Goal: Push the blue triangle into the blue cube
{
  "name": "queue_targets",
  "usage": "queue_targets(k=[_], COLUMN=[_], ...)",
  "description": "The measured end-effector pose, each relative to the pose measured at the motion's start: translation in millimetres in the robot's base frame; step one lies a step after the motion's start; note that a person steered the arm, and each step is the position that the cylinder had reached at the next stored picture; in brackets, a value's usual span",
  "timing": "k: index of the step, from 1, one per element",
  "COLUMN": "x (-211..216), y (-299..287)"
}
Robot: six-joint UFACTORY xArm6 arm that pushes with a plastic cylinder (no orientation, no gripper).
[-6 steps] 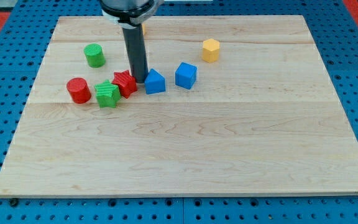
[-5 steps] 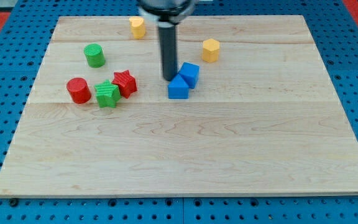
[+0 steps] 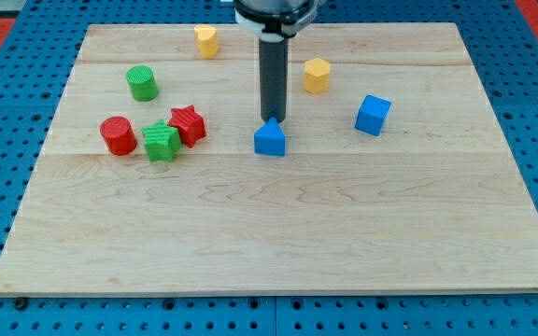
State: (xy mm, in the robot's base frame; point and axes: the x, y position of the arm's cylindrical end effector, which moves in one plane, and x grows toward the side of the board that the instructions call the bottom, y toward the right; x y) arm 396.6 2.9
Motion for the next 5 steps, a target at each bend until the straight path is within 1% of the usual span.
queue_targets(k=[1,2,3,4,5], x=[1,6,21,35,49], y=[4,-27,-18,-33,-21])
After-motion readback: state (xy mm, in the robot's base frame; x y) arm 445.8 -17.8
